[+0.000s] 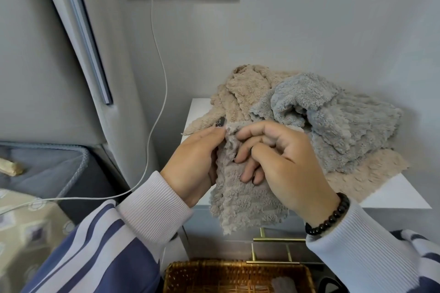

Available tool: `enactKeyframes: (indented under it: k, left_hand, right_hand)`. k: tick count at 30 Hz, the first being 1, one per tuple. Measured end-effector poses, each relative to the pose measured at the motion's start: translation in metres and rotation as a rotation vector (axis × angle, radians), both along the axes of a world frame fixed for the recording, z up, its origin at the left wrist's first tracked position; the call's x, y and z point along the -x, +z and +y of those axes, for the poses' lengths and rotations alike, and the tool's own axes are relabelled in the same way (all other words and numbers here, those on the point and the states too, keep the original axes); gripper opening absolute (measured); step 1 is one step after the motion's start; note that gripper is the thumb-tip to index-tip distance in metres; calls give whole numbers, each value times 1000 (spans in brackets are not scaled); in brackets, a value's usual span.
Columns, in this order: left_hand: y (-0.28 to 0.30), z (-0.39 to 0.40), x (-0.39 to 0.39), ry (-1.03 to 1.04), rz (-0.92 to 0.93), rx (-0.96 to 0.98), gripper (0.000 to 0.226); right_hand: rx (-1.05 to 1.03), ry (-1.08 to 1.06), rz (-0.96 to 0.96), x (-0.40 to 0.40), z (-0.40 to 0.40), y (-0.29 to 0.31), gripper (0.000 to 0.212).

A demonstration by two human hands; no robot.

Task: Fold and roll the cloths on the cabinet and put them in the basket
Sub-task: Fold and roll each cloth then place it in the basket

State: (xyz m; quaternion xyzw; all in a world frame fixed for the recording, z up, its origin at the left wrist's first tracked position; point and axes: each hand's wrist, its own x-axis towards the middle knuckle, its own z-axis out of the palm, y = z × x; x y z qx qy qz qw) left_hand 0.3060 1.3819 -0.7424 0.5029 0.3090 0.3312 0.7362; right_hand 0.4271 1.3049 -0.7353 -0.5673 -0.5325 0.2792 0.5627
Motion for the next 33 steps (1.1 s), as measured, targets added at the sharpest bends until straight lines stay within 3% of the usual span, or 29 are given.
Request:
enactKeyframes:
  k: [3,7,9,12,14,16,18,20,24,27,31,33]
  left_hand:
    - [1,-1,5,-67,-5,-12,57]
    - [-5,2,9,-21,-34,-66,41]
    - [-6,2,12,33,-50,-47,33]
    - [-3,3,19,71,-124,18,31]
    - [-2,2,24,77,-207,76,33]
    - [-1,2,28,78,-268,140,35]
    - [-3,3,30,79,-277,183,34]
    - [-4,6,34,87,-193,151,32]
    - [-8,18,42,10,191,-179,40]
    - [-12,16,40,-246,418,-290,63]
    - [-20,6,27,-397,528,-237,88]
    - [-20,5,21,-319,428,-245,62]
  right_hand:
    - [62,57,60,-2,2,-2,42]
    - [92,113,318,-8,3,1,41]
    - [18,-35,374,-15,2,2,34]
    - [-13,-306,185,-35,5,-6,34]
    - [175,-185,231,-41,6,-13,59]
    - [365,45,479,-36,5,-19,81]
    - [417,170,652,-29,3,-24,62]
    - [424,163,573,-28,-2,-23,38]
    - [466,105,1,-41,-9,-19,49]
    - [469,94,-214,-43,-15,-14,36]
    - [482,117,-266,-54,-21,-13,50]
    - [468,49,-164,-62,-23,-9,53]
